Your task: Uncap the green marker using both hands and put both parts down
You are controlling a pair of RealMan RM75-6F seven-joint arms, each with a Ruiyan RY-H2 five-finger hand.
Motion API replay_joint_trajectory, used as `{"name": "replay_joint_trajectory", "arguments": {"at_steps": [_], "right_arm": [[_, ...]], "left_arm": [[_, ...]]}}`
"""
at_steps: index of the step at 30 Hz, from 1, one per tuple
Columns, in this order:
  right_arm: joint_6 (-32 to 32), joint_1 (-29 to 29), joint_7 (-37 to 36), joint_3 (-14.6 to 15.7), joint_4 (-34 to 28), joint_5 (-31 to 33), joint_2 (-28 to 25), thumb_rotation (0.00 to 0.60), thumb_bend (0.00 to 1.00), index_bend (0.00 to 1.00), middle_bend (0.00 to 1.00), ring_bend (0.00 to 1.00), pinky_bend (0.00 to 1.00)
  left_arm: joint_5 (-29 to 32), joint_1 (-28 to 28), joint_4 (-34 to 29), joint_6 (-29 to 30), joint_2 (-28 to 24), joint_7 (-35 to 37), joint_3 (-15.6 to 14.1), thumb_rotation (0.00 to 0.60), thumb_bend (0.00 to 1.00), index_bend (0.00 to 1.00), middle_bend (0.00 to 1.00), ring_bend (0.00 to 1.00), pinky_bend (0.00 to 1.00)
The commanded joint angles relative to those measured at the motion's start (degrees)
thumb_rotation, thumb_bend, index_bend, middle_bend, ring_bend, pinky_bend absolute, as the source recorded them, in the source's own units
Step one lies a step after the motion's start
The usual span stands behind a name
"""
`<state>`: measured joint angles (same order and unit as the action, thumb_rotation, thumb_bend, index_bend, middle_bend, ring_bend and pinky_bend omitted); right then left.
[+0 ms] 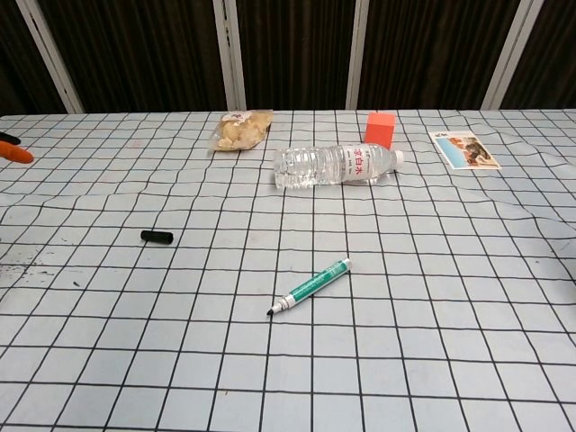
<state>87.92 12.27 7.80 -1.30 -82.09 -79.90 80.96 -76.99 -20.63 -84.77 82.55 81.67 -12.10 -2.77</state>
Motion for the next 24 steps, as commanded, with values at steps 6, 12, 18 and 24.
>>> {"name": "replay_joint_trajectory", "arguments": {"at_steps": [6, 12, 18, 24], "right_arm": [[-1.01, -4.14, -11.72, 1.03, 6.86, 0.53, -3.01, 0.600, 0.20, 0.33, 0.12, 0.11, 0.00], [-2.28, -5.14, -16.66, 0.63, 10.86, 0.45, -2.29, 0.600, 0.20, 0.18, 0.12, 0.11, 0.00], [-3.21, -5.04, -16.97, 0.20, 11.60, -0.42, -1.64, 0.600, 0.20, 0.14, 0.12, 0.11, 0.00], [-4.61, -4.36, -15.31, -0.58, 9.76, -0.79, -1.78, 0.600, 0.20, 0.14, 0.12, 0.11, 0.00]], "left_arm": [[-1.74, 3.12, 0.18, 1.68, -2.50, 2.24, 0.03, 0.600, 0.38, 0.17, 0.05, 0.00, 0.00], [-1.42, 4.57, -2.19, 1.24, -4.56, 1.45, 0.13, 0.600, 0.38, 0.17, 0.04, 0.00, 0.00], [-0.65, 4.93, -3.13, 0.01, -5.02, 0.60, 1.11, 0.600, 0.38, 0.14, 0.04, 0.00, 0.00], [-0.92, 5.38, -3.49, -0.31, -5.44, 0.16, 1.89, 0.600, 0.38, 0.14, 0.04, 0.00, 0.00]]}}
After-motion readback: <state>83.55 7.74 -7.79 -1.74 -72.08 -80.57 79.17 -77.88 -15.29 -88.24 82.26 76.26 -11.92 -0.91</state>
